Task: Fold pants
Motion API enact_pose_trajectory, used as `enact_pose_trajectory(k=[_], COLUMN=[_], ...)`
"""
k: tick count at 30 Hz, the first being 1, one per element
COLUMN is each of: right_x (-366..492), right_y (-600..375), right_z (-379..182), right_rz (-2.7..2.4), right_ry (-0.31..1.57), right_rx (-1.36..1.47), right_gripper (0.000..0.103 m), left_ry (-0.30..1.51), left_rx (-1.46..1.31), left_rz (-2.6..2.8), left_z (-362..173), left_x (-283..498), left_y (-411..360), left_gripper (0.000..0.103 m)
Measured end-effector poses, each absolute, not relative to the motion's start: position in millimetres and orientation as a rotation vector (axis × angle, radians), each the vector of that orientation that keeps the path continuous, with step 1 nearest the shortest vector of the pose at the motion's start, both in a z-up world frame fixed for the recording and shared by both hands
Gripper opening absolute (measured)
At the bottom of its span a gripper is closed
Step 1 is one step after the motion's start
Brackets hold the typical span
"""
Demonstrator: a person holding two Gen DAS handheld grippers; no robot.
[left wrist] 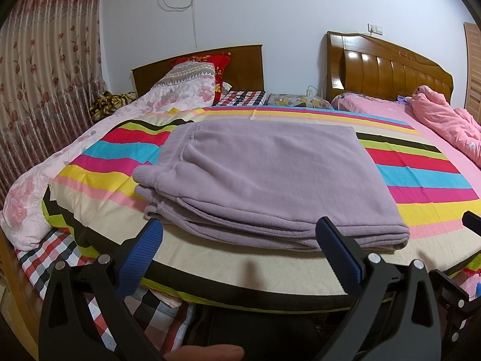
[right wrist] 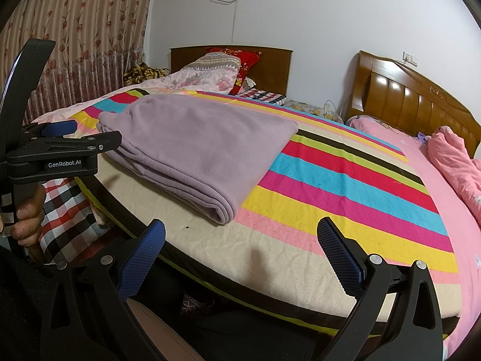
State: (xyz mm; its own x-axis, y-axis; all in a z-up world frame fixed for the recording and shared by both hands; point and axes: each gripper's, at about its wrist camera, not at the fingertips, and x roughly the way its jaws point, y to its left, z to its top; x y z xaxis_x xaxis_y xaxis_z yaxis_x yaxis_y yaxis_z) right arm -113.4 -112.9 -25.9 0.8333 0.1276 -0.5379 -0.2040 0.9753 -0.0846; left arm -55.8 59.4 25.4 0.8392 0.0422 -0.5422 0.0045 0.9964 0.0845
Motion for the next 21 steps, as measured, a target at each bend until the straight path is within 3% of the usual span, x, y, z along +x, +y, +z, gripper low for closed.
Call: enact_pose_trajectory(k=[21], right_x=[-115.0], right_y=[-112.2], right_z=[-28.8], right_rz=[0.180], right_ry=[0.563], right_rx=[-0.141], right_gripper=[0.098], left_ry=[0.610], left_rx=[0.052], left_rz=[-0.020], left_z=[19.3], left_x=[-49.7], left_y=[60.5], left_gripper=[0.102])
